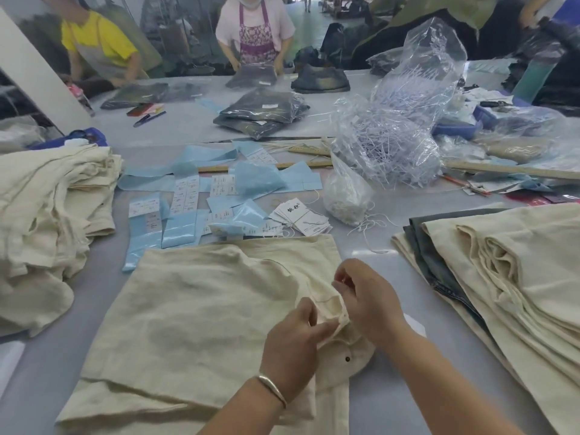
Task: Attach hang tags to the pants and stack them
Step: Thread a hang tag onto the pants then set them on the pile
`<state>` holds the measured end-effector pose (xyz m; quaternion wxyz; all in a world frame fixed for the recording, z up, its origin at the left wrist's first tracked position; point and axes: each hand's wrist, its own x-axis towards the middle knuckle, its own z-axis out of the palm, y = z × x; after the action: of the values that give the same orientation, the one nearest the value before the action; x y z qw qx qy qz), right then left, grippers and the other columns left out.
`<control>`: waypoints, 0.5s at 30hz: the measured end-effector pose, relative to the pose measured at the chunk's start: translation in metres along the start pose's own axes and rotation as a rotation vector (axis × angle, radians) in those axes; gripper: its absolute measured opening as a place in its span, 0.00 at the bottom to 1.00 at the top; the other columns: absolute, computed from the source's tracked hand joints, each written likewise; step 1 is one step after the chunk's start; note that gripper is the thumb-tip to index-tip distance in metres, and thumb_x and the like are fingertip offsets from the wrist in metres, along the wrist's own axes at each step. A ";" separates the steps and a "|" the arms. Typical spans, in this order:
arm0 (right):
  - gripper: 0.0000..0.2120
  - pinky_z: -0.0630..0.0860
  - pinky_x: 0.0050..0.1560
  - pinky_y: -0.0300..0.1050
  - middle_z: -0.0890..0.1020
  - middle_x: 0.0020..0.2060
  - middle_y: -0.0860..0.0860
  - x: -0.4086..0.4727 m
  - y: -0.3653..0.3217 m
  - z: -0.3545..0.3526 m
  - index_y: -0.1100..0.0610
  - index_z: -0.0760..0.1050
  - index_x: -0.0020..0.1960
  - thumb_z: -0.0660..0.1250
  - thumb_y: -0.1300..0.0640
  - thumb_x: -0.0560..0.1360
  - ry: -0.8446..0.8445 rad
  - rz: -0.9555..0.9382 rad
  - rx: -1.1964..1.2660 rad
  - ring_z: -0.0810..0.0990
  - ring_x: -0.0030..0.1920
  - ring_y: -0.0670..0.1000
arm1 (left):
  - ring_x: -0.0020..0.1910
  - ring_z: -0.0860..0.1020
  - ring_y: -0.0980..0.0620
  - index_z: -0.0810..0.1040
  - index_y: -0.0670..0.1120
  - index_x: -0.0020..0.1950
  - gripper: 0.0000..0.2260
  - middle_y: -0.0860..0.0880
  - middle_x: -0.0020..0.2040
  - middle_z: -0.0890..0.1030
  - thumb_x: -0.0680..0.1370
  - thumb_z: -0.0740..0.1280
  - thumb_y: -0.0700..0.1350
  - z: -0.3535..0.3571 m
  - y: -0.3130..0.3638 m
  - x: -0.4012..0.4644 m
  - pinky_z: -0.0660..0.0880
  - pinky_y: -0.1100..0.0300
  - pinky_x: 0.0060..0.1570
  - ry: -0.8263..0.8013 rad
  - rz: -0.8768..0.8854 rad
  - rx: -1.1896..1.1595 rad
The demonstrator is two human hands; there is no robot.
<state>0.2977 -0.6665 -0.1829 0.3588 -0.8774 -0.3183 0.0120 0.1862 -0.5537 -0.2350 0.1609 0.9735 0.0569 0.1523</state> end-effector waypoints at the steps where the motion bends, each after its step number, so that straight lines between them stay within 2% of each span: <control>1: 0.05 0.68 0.39 0.44 0.73 0.34 0.42 -0.004 0.003 0.005 0.53 0.72 0.44 0.67 0.58 0.76 -0.039 0.004 0.015 0.71 0.35 0.44 | 0.28 0.68 0.56 0.80 0.59 0.48 0.09 0.53 0.38 0.71 0.72 0.67 0.48 0.005 0.003 -0.004 0.61 0.65 0.22 -0.030 0.010 -0.009; 2: 0.06 0.67 0.38 0.42 0.73 0.31 0.41 -0.008 0.007 0.008 0.51 0.71 0.43 0.67 0.57 0.76 -0.095 0.012 0.025 0.71 0.33 0.43 | 0.28 0.70 0.54 0.80 0.59 0.48 0.12 0.52 0.37 0.72 0.69 0.67 0.43 0.008 0.007 -0.009 0.63 0.65 0.21 -0.055 0.015 -0.023; 4: 0.07 0.68 0.38 0.42 0.74 0.29 0.42 -0.016 0.015 0.012 0.47 0.69 0.43 0.65 0.55 0.77 -0.223 0.045 0.003 0.73 0.33 0.42 | 0.32 0.74 0.53 0.80 0.58 0.52 0.19 0.52 0.39 0.73 0.68 0.60 0.42 0.011 0.010 -0.015 0.65 0.64 0.22 -0.099 0.023 -0.050; 6: 0.05 0.73 0.43 0.47 0.77 0.33 0.44 -0.022 0.026 0.013 0.48 0.70 0.44 0.64 0.54 0.78 -0.293 0.083 -0.069 0.76 0.38 0.47 | 0.41 0.75 0.51 0.77 0.57 0.62 0.25 0.50 0.47 0.74 0.67 0.58 0.41 0.017 0.009 -0.017 0.70 0.62 0.31 -0.151 0.056 -0.034; 7: 0.04 0.74 0.45 0.49 0.79 0.35 0.45 -0.025 0.032 0.012 0.49 0.70 0.44 0.64 0.54 0.78 -0.293 0.101 -0.081 0.77 0.40 0.50 | 0.46 0.75 0.51 0.73 0.57 0.66 0.25 0.50 0.52 0.73 0.69 0.59 0.43 0.020 0.007 -0.018 0.72 0.60 0.38 -0.196 0.062 -0.058; 9: 0.04 0.74 0.44 0.49 0.80 0.37 0.46 -0.033 0.041 0.012 0.53 0.72 0.44 0.65 0.56 0.78 -0.242 0.119 -0.043 0.77 0.40 0.52 | 0.48 0.73 0.55 0.75 0.59 0.64 0.18 0.55 0.53 0.72 0.74 0.62 0.51 0.021 0.007 -0.020 0.72 0.61 0.45 -0.216 -0.016 -0.237; 11: 0.05 0.72 0.40 0.44 0.79 0.35 0.45 -0.041 0.044 0.016 0.54 0.72 0.43 0.66 0.58 0.77 -0.152 0.124 0.033 0.76 0.37 0.48 | 0.44 0.74 0.59 0.81 0.56 0.55 0.11 0.58 0.47 0.72 0.78 0.62 0.55 0.021 0.009 -0.017 0.72 0.62 0.44 -0.149 -0.137 -0.385; 12: 0.06 0.70 0.38 0.40 0.78 0.33 0.45 -0.046 0.045 0.019 0.55 0.72 0.41 0.66 0.60 0.77 -0.099 0.132 0.074 0.75 0.36 0.46 | 0.43 0.75 0.58 0.83 0.54 0.51 0.10 0.57 0.45 0.73 0.79 0.63 0.55 0.022 0.010 -0.012 0.72 0.60 0.44 -0.144 -0.191 -0.393; 13: 0.07 0.69 0.36 0.37 0.77 0.32 0.45 -0.049 0.047 0.021 0.55 0.72 0.41 0.66 0.61 0.76 -0.053 0.142 0.108 0.75 0.35 0.46 | 0.43 0.75 0.58 0.83 0.54 0.49 0.10 0.57 0.44 0.74 0.79 0.63 0.54 0.023 0.010 -0.007 0.72 0.60 0.44 -0.153 -0.231 -0.372; 15: 0.08 0.68 0.36 0.36 0.77 0.31 0.46 -0.053 0.050 0.024 0.55 0.72 0.39 0.67 0.64 0.76 -0.002 0.157 0.138 0.74 0.34 0.47 | 0.45 0.76 0.58 0.83 0.57 0.52 0.08 0.56 0.46 0.77 0.78 0.64 0.52 0.023 0.010 0.004 0.69 0.63 0.44 -0.179 -0.261 -0.293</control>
<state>0.2769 -0.7090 -0.2441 0.4160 -0.8728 -0.2472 0.0629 0.1975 -0.5695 -0.2515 0.3233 0.9338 0.1451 0.0496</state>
